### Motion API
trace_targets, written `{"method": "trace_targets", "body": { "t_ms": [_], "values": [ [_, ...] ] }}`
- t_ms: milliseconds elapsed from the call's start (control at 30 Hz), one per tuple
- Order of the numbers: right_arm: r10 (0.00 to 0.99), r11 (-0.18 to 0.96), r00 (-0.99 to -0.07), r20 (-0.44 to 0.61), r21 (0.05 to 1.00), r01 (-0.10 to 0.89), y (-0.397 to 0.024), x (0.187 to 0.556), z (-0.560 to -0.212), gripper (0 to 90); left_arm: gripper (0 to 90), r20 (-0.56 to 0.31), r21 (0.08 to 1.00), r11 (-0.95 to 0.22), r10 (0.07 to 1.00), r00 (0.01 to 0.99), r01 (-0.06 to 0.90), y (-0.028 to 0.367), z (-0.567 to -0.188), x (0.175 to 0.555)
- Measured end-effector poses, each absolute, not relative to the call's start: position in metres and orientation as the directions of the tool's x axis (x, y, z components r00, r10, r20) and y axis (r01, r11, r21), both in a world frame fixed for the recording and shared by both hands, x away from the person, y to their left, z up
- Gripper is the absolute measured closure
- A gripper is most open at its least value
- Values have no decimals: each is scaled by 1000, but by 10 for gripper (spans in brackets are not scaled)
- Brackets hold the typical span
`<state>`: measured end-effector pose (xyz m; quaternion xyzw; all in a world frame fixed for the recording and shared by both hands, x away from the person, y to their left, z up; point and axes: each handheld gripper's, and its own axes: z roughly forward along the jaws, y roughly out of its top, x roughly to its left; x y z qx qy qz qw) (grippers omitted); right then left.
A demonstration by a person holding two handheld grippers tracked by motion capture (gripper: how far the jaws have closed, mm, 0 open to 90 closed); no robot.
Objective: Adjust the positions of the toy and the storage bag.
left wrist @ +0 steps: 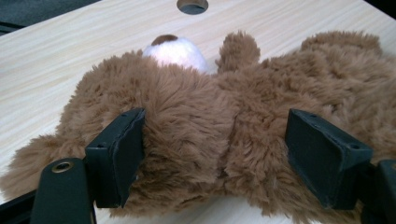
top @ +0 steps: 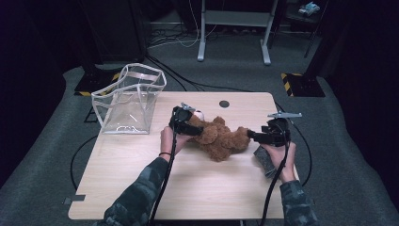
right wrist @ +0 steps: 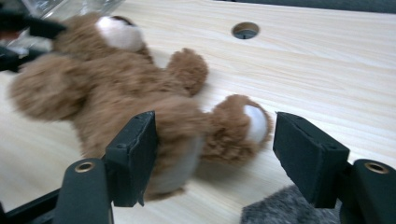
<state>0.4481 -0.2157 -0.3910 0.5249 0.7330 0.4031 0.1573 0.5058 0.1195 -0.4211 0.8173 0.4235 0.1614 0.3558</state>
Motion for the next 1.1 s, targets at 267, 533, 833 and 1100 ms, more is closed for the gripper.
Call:
{"method": "trace_targets", "body": {
  "t_ms": [267,533,833,1100],
  "values": [
    [914,103,-352,203,723,683,-227,455,-412,288,217,-43,712,-404,792,610,574,141,-438,487],
    [897,168,-398,192,685,709,-206,461,-434,260,218,-67,715,-381,798,599,586,157,-453,471],
    [884,201,-426,192,667,718,-188,469,-444,240,204,-123,704,-328,817,563,630,170,-469,466],
    [883,199,-427,196,666,718,-191,468,-445,238,174,-124,734,-294,828,546,612,173,-455,459]
  ]
}}
